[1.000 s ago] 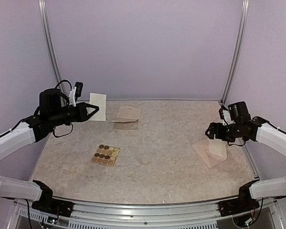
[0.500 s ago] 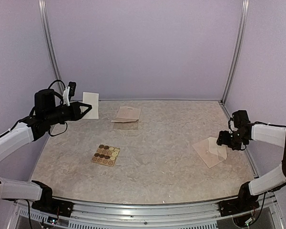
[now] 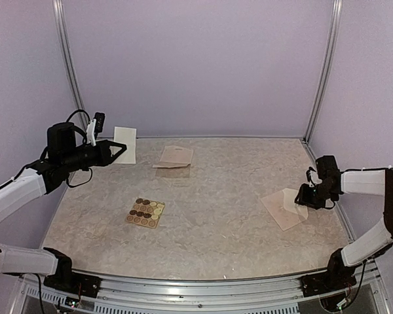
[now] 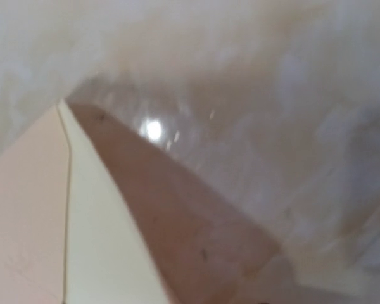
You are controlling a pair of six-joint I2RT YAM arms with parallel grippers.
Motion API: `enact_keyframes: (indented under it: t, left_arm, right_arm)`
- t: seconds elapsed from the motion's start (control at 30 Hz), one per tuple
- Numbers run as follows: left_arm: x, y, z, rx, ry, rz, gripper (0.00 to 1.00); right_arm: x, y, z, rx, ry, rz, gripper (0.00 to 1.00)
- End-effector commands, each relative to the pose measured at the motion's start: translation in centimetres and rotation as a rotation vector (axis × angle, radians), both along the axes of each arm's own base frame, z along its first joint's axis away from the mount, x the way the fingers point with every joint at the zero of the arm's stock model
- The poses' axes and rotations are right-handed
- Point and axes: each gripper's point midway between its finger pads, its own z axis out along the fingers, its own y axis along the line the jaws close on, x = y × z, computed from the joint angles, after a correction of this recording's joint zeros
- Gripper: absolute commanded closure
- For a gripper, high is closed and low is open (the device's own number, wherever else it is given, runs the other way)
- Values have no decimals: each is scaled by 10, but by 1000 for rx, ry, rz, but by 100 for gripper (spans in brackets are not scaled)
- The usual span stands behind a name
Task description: Place the letter into the envelope and seal it
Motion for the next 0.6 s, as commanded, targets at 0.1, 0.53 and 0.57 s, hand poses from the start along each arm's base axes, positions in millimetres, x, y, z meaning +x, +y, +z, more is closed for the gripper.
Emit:
enact_keyframes:
  t: [0.1,0.53,0.57]
  left_arm:
    - [-3,-2,1,-6,-14,-22,100]
    - [-3,-1,1,-7,-13,-15,100]
    - [-3,-1,0,-7,-10,-14,100]
  right_arm:
    - [-6,2,-13,-8,33,-21,62]
    - [-15,97,40,178,-71,77,100]
    - [-18,109,47,203,-90,78,100]
